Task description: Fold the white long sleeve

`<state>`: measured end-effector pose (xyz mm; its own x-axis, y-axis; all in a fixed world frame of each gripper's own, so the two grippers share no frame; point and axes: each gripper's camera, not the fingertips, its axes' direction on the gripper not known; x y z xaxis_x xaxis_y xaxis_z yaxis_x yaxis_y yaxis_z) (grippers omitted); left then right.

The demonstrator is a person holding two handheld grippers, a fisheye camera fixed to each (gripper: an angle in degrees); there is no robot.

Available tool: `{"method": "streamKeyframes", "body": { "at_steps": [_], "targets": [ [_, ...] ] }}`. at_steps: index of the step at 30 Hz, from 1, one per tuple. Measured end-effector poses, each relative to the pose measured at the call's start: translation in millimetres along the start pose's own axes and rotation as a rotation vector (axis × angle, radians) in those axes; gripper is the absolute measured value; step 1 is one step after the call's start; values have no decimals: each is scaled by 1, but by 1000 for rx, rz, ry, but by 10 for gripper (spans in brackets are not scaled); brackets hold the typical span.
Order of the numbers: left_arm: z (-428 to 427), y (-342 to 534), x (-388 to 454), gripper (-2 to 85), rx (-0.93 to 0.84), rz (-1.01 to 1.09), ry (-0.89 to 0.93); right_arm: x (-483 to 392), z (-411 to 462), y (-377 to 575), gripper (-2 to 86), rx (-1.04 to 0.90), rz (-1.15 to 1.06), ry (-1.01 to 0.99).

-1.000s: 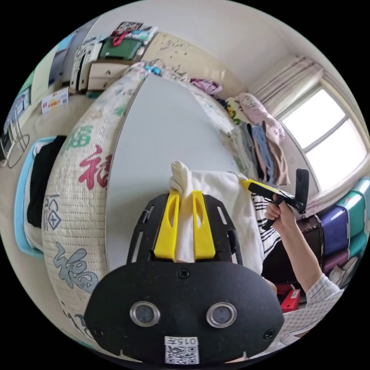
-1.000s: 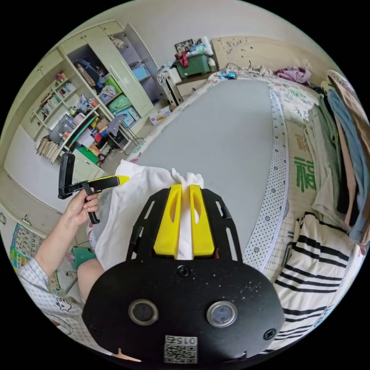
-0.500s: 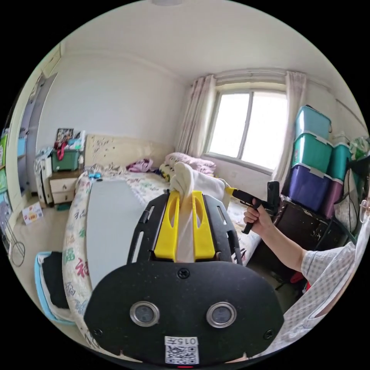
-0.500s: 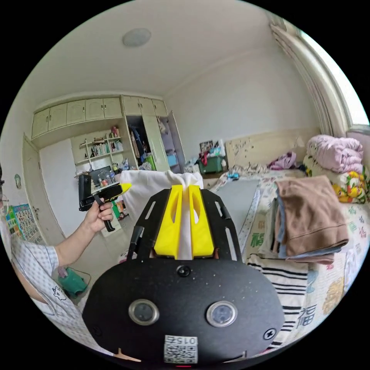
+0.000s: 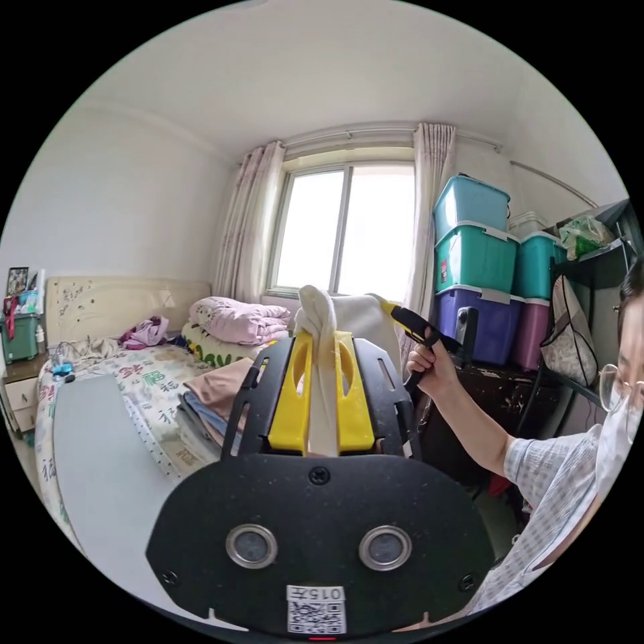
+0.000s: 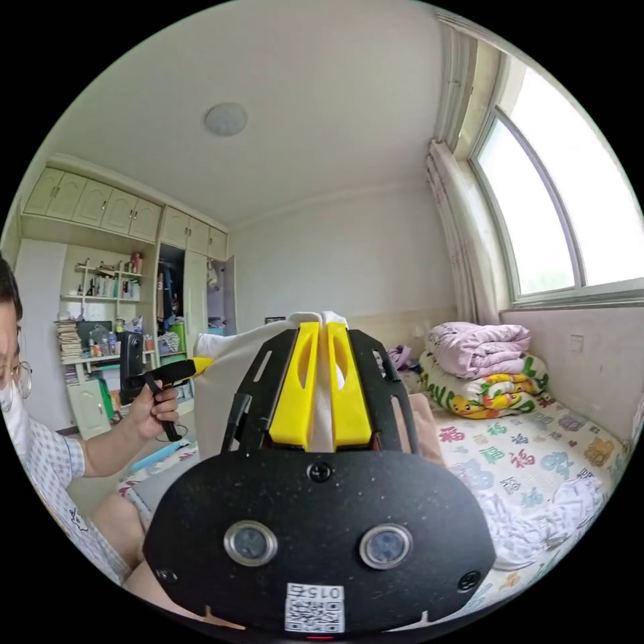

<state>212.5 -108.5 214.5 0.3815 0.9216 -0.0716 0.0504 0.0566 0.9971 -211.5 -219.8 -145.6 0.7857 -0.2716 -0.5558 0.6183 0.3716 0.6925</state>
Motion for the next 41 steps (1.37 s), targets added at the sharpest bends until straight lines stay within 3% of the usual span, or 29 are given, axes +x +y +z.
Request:
{"method": "streamKeyframes", "body": {
  "at_steps": [4,7,9,12,14,20,23,27,32,36,41],
  "targets": [
    [61,-4,-38,53,-8,10,21,31,60,-14,13,-34,-54,116],
    [126,-13,-90,56,6,9,-78,65,172,-30,20,-114,-115,256],
    [193,-9,-146,70,-40,-28,-294,106,284,-22,33,-283,-7,358],
    [227,40,-209,81,-170,-200,-522,117,338,30,39,-283,111,324],
    [212,82,-223,81,-133,-177,-435,103,351,67,43,-301,32,255],
    [145,207,-232,73,-287,-277,-269,36,324,207,52,-541,-169,23],
    [130,260,-223,73,-366,-343,-275,-8,309,280,60,-679,-178,-93],
    [144,306,-230,77,-535,-472,-262,-51,356,357,112,-900,-69,-196],
    [160,305,-244,79,-589,-519,-251,-84,428,384,118,-972,-102,-147],
    [172,294,-257,77,-605,-509,-247,-60,482,405,83,-1111,-40,-132],
    [185,283,-289,83,-660,-551,-233,5,425,373,26,-929,151,-200]
  ]
}}
